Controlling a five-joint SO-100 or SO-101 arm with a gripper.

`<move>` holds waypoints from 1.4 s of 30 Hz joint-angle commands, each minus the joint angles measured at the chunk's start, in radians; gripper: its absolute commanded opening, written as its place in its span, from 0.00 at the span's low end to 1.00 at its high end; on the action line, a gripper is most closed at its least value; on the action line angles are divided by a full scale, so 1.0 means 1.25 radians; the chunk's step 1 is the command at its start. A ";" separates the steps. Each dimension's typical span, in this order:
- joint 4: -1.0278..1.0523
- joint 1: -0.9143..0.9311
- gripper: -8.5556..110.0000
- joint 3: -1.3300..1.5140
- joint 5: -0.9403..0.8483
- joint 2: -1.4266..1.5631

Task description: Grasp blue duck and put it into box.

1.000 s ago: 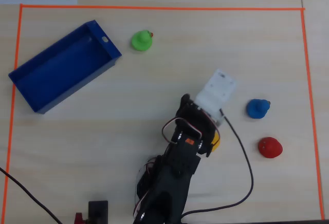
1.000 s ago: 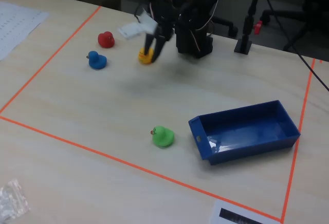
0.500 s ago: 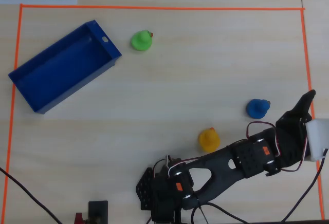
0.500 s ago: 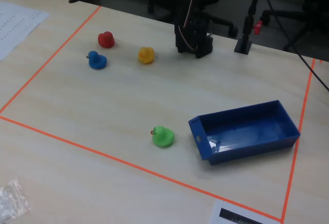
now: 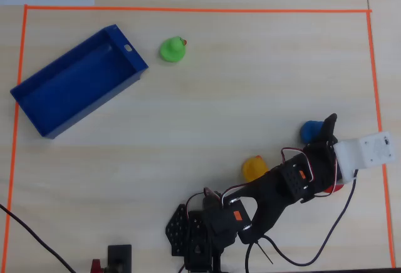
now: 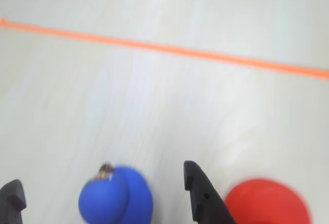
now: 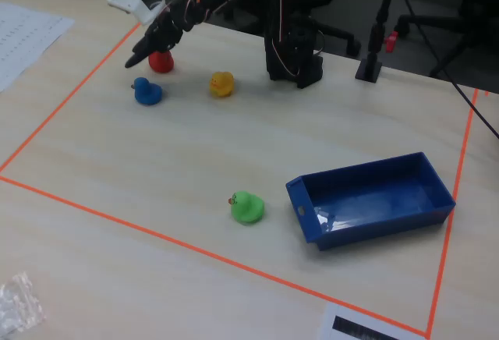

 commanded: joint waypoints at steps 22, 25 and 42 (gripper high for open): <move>-0.134 -0.085 0.43 0.045 -0.001 -0.109; -0.151 -0.090 0.43 0.043 -0.001 -0.128; -0.185 -0.082 0.07 0.010 0.076 -0.163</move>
